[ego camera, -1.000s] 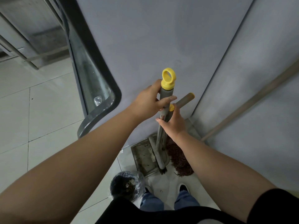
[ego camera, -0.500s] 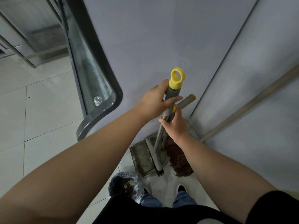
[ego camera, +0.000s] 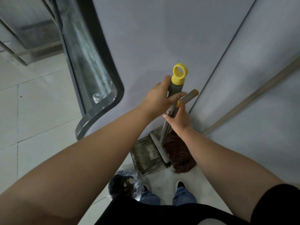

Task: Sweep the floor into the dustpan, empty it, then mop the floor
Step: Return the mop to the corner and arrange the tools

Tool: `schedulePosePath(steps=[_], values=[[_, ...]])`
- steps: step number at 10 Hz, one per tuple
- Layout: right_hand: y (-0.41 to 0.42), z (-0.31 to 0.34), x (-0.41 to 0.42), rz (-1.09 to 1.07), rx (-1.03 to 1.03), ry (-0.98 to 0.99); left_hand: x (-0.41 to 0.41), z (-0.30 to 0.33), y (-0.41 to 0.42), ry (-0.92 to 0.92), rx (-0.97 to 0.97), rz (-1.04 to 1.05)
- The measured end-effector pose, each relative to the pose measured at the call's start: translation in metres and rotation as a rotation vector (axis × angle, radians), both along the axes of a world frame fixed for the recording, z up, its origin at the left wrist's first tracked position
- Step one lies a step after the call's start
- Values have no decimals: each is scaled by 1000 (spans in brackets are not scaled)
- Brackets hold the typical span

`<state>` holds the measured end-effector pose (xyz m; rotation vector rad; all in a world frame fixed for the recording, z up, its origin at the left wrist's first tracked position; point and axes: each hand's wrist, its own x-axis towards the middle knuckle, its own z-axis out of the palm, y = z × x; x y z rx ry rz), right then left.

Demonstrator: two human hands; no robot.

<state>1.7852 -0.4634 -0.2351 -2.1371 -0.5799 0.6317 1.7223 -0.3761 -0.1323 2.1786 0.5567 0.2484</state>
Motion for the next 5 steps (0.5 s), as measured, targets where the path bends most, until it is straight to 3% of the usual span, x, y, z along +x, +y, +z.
schedulePosePath(steps=[3,5], values=[[-9,23,-9,-10,-135,7,-33,-4,2,56,-170,17],[-26,37,-41,-206,-119,59,-92,-6,-15,25,-224,198]])
